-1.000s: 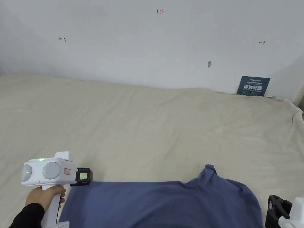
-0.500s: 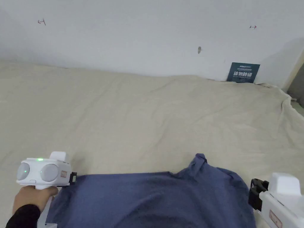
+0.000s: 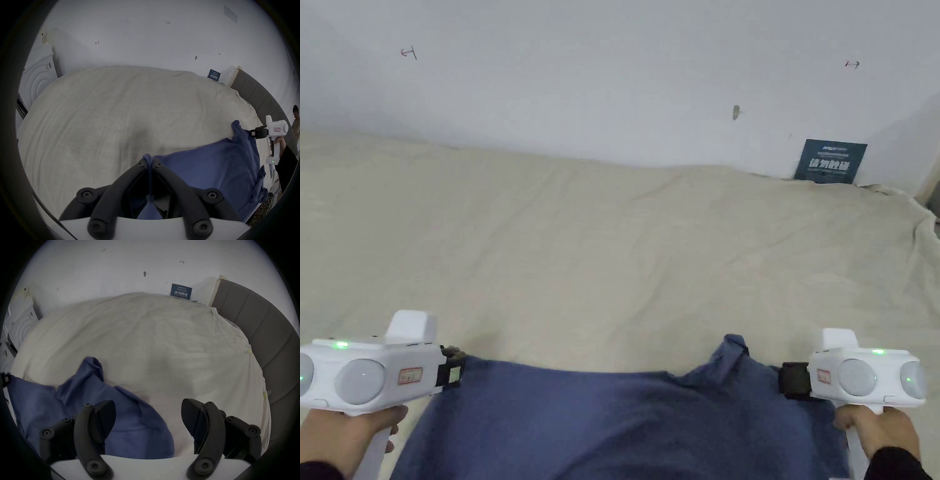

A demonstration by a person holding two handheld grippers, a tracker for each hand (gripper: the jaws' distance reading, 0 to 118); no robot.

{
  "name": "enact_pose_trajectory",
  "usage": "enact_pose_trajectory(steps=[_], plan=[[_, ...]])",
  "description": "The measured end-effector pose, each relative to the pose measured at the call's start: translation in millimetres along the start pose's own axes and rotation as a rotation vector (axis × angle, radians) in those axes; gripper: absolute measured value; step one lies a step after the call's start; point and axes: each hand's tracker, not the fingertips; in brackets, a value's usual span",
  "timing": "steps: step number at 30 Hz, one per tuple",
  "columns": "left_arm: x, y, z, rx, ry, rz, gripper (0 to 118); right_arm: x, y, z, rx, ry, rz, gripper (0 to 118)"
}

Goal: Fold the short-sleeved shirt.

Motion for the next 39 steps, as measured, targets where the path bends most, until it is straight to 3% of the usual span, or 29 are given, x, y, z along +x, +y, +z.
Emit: enact_pose_trajectory(steps=[2,3,5,6,7,11,17,20,23,31,39], plan=[[-2,0,-1,-0.002,-0.001,0.009,2,-7,1,-10,-0.027,0.005,0.039,85],[-3,0,-3,-0.005,0.001,0.014,2,-9,1,-14,-0.031,0.006,0.032,77],[-4,-2,-4,-0.012,0.008,0.022,2,-18,-5,-5,-0.051,0.032,0.027,45],[-10,-3,-11,-0.014,0.006,0.024,2,-20,-7,-2,-0.035,0.08,0.001,15],[-11,-5,-12,-0.015,0.008,0.023,2,-24,-8,5,-0.016,0.107,-0.021,4],[-13,-10,-9,-0.01,0.019,0.037,2,-23,-16,37,0.075,0.06,0.058,4],[-17,-23,15,0.004,0.04,0.073,2,2,-37,131,0.209,0.161,0.009,4],[-17,-34,39,0.028,0.05,0.079,2,21,-56,176,0.291,0.155,0.038,4],[-18,-50,68,0.047,0.046,0.098,2,35,-81,219,0.334,0.199,-0.002,4],[-18,-120,132,0.043,0.018,0.116,2,45,-175,276,0.333,0.251,-0.067,4],[-21,-192,140,-0.038,0.041,0.137,2,36,-266,262,0.201,0.242,-0.151,4]])
